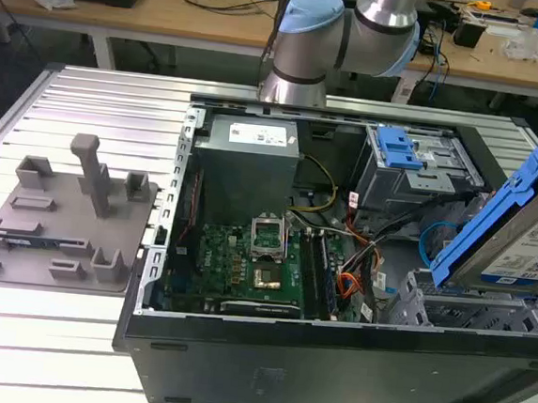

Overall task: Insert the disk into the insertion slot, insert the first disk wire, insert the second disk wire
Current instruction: 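Insert the disk into the insertion slot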

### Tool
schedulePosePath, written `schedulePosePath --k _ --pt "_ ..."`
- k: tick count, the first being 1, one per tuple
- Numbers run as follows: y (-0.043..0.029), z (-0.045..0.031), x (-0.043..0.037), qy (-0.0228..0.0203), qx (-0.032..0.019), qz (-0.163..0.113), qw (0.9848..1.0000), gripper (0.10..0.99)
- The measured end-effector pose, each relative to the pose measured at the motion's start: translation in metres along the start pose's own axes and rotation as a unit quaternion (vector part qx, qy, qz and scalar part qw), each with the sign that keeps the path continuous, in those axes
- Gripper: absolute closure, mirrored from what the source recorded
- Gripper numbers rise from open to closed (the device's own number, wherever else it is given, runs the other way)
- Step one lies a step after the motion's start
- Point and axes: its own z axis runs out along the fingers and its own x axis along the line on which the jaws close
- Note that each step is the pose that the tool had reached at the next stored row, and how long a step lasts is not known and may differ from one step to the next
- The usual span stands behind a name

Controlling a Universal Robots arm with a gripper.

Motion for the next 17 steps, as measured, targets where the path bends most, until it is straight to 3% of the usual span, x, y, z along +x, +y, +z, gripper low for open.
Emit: schedulePosePath --k 11,14,15,16,17 --pt "0.0000 -0.0001 0.0000 -0.0001 0.0000 0.000 1.0000 0.722" --pt "0.0000 0.0000 0.0006 -0.0135 -0.0001 0.000 0.9999 0.722" --pt "0.0000 0.0000 0.0011 -0.0219 -0.0001 -0.001 0.9998 0.722" --pt "0.0000 0.0000 0.0012 -0.0251 -0.0001 -0.001 0.9997 0.722" --pt "0.0000 0.0000 0.0013 -0.0253 -0.0001 -0.001 0.9997 0.722"
